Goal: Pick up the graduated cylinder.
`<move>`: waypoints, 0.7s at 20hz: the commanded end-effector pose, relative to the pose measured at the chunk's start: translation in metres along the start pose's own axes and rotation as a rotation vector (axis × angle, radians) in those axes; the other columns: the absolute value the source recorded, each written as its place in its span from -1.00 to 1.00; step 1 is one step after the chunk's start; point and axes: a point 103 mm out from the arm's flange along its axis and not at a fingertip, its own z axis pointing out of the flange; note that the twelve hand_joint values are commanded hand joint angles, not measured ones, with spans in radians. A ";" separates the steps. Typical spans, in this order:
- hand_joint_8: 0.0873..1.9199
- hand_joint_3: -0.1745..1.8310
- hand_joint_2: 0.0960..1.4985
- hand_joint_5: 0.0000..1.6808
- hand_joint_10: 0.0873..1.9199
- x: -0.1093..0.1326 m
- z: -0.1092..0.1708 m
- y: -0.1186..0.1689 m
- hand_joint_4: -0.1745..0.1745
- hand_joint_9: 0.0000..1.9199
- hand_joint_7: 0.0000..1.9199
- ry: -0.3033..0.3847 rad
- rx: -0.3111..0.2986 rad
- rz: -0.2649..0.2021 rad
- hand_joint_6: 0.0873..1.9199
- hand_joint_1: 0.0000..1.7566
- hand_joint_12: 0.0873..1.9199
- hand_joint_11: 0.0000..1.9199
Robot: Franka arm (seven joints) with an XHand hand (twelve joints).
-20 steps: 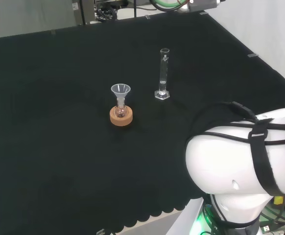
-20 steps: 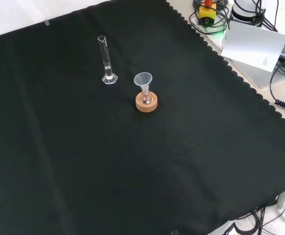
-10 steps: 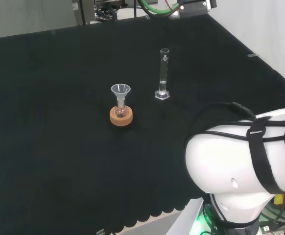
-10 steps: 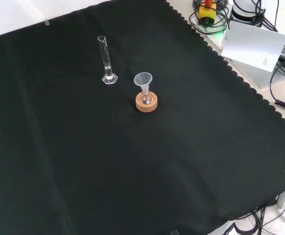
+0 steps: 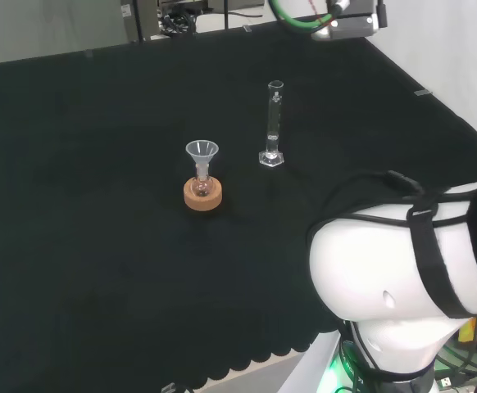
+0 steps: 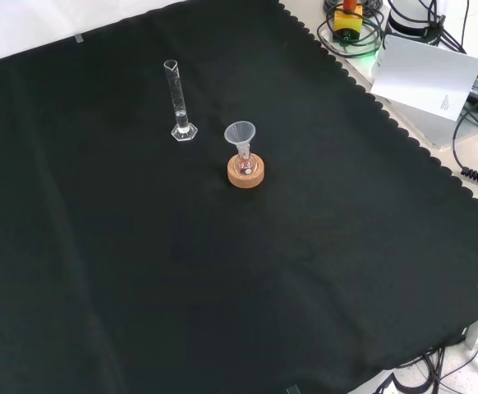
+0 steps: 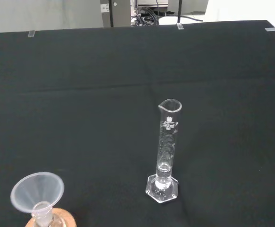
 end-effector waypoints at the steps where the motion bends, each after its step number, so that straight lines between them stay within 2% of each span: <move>1: -0.50 -0.48 0.60 -0.64 -0.39 -0.062 0.040 0.054 -0.15 -0.67 -0.85 0.074 -0.034 -0.035 -1.00 -1.00 0.37 -1.00; 5: -0.46 -0.51 0.58 -0.61 -0.38 -0.075 0.067 0.081 -0.19 -0.60 -0.78 0.109 -0.006 -0.042 -1.00 -0.90 0.42 -0.97; 10: -0.44 -0.53 0.57 -0.59 -0.39 -0.073 0.099 0.098 -0.20 -0.58 -0.77 0.121 0.034 -0.049 -1.00 -0.86 0.42 -0.95; 14: -0.44 -0.54 0.56 -0.59 -0.39 -0.069 0.118 0.108 -0.21 -0.58 -0.77 0.124 0.043 -0.048 -1.00 -0.84 0.42 -0.95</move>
